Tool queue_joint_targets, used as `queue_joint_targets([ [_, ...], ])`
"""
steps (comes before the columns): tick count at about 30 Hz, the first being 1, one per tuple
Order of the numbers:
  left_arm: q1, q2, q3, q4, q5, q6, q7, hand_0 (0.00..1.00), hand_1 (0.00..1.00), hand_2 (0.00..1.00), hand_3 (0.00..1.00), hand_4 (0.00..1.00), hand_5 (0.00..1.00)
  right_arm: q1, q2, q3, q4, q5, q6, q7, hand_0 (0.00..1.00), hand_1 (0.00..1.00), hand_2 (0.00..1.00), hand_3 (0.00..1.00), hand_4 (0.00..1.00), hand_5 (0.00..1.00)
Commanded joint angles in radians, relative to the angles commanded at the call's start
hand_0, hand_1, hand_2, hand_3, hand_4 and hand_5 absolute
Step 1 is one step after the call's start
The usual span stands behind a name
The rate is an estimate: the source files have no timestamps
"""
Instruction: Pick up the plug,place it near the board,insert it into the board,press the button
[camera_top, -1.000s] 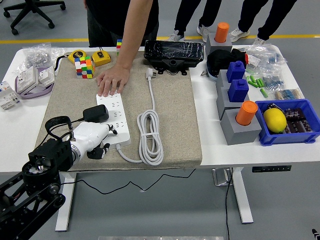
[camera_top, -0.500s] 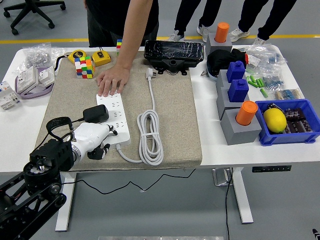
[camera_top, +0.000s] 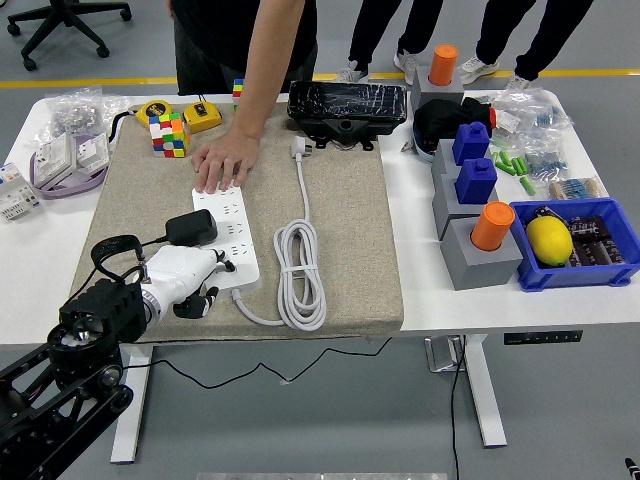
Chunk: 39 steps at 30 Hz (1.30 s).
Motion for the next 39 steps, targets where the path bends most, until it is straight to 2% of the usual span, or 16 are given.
queue_joint_targets([
  [6, 0.000, 0.003, -0.015, -0.035, 0.000, 0.005, -0.001, 0.247, 0.045, 0.143, 0.794, 0.492, 0.002, 0.000, 0.001, -0.002, 0.000, 0.002, 0.001, 0.000, 0.833, 0.729, 0.717, 0.763, 0.998, 0.998],
  [10, 0.000, 0.003, -0.055, -0.091, 0.000, 0.020, -0.019, 0.268, 0.068, 0.162, 0.789, 0.473, 0.002, 0.000, 0.000, -0.004, 0.000, 0.004, 0.000, 0.000, 0.833, 0.729, 0.716, 0.762, 0.998, 0.998],
  [14, -0.001, -0.004, -0.109, -0.135, -0.008, 0.072, -0.067, 0.268, 0.068, 0.162, 0.789, 0.473, 0.002, -0.001, 0.000, -0.005, 0.000, 0.005, 0.001, 0.000, 0.833, 0.729, 0.716, 0.762, 0.998, 0.998],
  [15, -0.005, -0.007, -0.125, -0.136, -0.008, 0.097, -0.087, 0.268, 0.068, 0.162, 0.789, 0.473, 0.002, -0.001, 0.001, -0.005, 0.000, 0.005, 0.001, -0.001, 0.833, 0.729, 0.716, 0.762, 0.998, 0.998],
  [16, -0.010, -0.010, -0.138, -0.132, -0.009, 0.124, -0.108, 0.433, 0.382, 0.476, 0.766, 0.769, 0.124, -0.001, 0.001, -0.004, 0.000, 0.004, 0.001, -0.001, 0.830, 0.729, 0.717, 0.763, 0.998, 0.998],
  [19, -0.035, -0.023, -0.184, -0.086, -0.022, 0.213, -0.173, 0.433, 0.382, 0.476, 0.766, 0.769, 0.124, -0.001, 0.001, -0.005, 0.000, 0.005, 0.001, 0.000, 0.830, 0.729, 0.717, 0.763, 0.998, 0.998],
  [21, -0.057, -0.032, -0.214, -0.040, -0.045, 0.241, -0.202, 0.433, 0.382, 0.476, 0.766, 0.769, 0.124, 0.000, 0.001, -0.006, 0.000, 0.006, 0.001, 0.000, 0.830, 0.729, 0.717, 0.763, 0.998, 0.998],
  [22, -0.066, -0.036, -0.225, -0.019, -0.061, 0.245, -0.212, 0.886, 0.985, 0.979, 0.973, 0.998, 0.444, 0.001, 0.001, -0.006, 0.000, 0.006, 0.001, 0.000, 0.831, 0.729, 0.717, 0.762, 0.998, 0.998],
  [26, -0.109, -0.048, -0.262, 0.083, -0.154, 0.179, -0.235, 0.886, 0.985, 0.979, 0.973, 0.998, 0.444, 0.001, 0.001, -0.005, 0.000, 0.005, 0.000, -0.001, 0.831, 0.729, 0.717, 0.762, 0.998, 0.998],
  [27, -0.121, -0.049, -0.266, 0.111, -0.173, 0.152, -0.237, 0.998, 0.998, 0.998, 0.998, 0.998, 0.448, 0.001, 0.001, -0.005, 0.000, 0.006, 0.000, -0.001, 0.831, 0.729, 0.716, 0.763, 0.998, 0.998],
  [29, -0.142, -0.048, -0.264, 0.161, -0.207, 0.120, -0.245, 0.998, 0.998, 0.998, 0.998, 0.998, 0.448, 0.002, 0.001, -0.002, 0.000, 0.004, -0.001, -0.002, 0.831, 0.729, 0.716, 0.763, 0.998, 0.998],
  [32, -0.171, -0.048, -0.258, 0.226, -0.203, 0.078, -0.244, 0.998, 0.998, 0.998, 0.998, 0.998, 0.448, 0.003, 0.000, -0.004, 0.000, 0.006, -0.001, -0.002, 0.831, 0.729, 0.716, 0.763, 0.998, 0.998],
  [35, -0.187, -0.049, -0.250, 0.270, -0.205, 0.057, -0.248, 0.998, 0.998, 0.998, 0.998, 0.998, 0.452, 0.004, -0.001, -0.007, 0.000, 0.009, -0.001, -0.002, 0.833, 0.728, 0.717, 0.762, 0.998, 0.998],
  [39, -0.199, -0.050, -0.236, 0.321, -0.198, 0.058, -0.251, 0.998, 0.998, 0.998, 0.998, 0.998, 0.452, 0.004, -0.001, -0.006, 0.000, 0.008, -0.001, -0.002, 0.833, 0.728, 0.717, 0.762, 0.998, 0.998],
])
